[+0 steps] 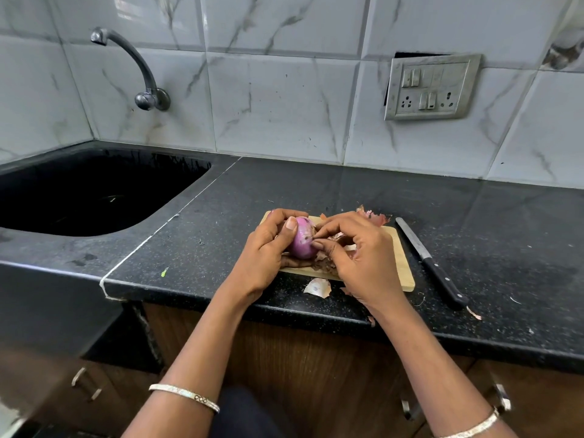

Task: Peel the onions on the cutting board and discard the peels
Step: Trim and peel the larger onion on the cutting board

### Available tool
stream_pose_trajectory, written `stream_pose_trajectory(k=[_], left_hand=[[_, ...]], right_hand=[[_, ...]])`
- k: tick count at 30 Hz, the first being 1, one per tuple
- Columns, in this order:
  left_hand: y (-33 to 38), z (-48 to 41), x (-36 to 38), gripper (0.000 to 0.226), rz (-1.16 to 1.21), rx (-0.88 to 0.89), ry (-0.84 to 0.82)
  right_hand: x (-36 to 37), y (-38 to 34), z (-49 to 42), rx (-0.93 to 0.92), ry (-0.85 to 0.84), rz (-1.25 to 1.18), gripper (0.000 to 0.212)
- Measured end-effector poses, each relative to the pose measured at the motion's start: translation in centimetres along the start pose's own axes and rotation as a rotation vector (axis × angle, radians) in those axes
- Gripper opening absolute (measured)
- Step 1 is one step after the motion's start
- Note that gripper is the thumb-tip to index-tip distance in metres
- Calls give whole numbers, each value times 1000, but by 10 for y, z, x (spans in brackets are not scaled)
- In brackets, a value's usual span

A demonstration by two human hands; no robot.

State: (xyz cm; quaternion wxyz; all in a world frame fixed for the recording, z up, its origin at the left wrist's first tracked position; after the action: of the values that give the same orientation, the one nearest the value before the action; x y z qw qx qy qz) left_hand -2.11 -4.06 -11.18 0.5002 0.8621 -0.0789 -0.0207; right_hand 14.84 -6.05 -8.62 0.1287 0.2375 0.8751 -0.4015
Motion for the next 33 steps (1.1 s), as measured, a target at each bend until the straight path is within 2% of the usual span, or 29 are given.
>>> stream_pose_trajectory(k=[5,9,13,17,23,27,33], left_hand=[[1,1,0,28,-7,-6,-5],[2,0,1,28,-3,-8,-10],[3,0,0,27,18,-1,-18],[4,1,0,27,33,-2,-40],[5,1,0,25,36,10,-49],[2,0,0,25,17,26,-35],[3,0,0,29,6,17,-18]], right_hand=[[3,0,-1,13,66,114,12],[-1,-1,0,50,43,51,31],[-1,-3,-1,12,-14,-12,21],[-2,-3,0,51,13,-113,13],[1,-2,0,47,86,7,8],[3,-1,0,45,96,76,7],[-1,4,-1,155,19,-83,13]])
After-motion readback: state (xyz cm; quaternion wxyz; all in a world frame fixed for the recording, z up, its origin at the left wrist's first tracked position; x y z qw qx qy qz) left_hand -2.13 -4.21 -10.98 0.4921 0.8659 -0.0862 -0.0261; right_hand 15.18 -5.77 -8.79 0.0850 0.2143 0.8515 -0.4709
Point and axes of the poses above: each hand's wrist, its own z-axis away from the middle knuckle, its own x-axis out of the palm, y = z × x, the point moved 2 cm from there along -z, towards the middle knuckle, and after that the axes turned 12 degrees about x, right-handed, at the moved point
